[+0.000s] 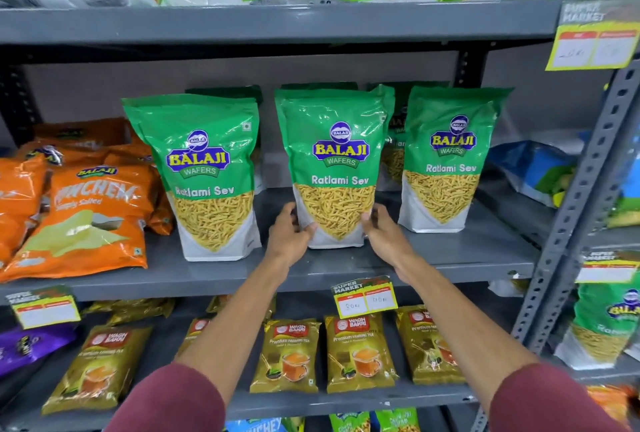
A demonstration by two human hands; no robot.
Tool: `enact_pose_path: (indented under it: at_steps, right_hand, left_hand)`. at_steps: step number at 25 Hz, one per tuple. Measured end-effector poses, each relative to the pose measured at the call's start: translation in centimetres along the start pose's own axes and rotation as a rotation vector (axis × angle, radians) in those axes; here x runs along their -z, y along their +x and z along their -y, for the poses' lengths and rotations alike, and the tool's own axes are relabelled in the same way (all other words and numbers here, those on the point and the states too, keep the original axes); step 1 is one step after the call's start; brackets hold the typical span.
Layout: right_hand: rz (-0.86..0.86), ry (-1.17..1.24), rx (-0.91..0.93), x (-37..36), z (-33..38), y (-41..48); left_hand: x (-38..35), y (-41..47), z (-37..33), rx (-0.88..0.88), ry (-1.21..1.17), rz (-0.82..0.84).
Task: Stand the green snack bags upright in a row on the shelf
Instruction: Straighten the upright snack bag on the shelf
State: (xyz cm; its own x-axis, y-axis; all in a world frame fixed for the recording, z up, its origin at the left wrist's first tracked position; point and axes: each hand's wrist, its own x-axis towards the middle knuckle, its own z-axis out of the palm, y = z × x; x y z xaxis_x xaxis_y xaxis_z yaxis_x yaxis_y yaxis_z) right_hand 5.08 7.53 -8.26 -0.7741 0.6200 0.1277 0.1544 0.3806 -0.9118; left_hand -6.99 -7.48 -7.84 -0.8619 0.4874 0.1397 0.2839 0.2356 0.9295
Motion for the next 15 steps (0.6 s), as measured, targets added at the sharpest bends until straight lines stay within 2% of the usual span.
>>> enact_pose_path:
  at_steps: [5, 7, 9, 10, 12, 14, 15]
  right_hand:
    - [0.011, 0.015, 0.084, 0.4, -0.5, -0.1]
    - [-0.149, 0.028, 0.197, 1.2, -0.7, -0.1]
    - [-0.382, 0.095, 0.278, 3.3, -1.1, -0.1]
    - [-0.495, 0.122, 0.308, 4.7, -1.2, -0.2]
    - [-0.676, 0.143, 0.331, 7.5, -1.7, 0.1]
    - [-0.755, 0.127, 0.28, 9.7, -2.3, 0.7]
    - [-0.757, 0.117, 0.22, 10.6, -3.0, 1.5]
  left_hand:
    - [-0.2, -0.9, -0.2, -0.034, 0.027, -0.043]
    - [-1.3, -2.6, -0.8, -0.154, 0.103, -0.252]
    - [-3.4, -5.1, -2.0, -0.38, 0.187, -0.496]
    - [-4.5, -6.1, -2.9, -0.492, 0.189, -0.506]
    - [-7.8, -6.9, -4.7, -0.573, 0.118, -0.286]
    - [-11.4, -6.0, -6.1, -0.481, 0.108, -0.04]
    - [-13.0, -5.2, -6.7, -0.415, 0.126, 0.009]
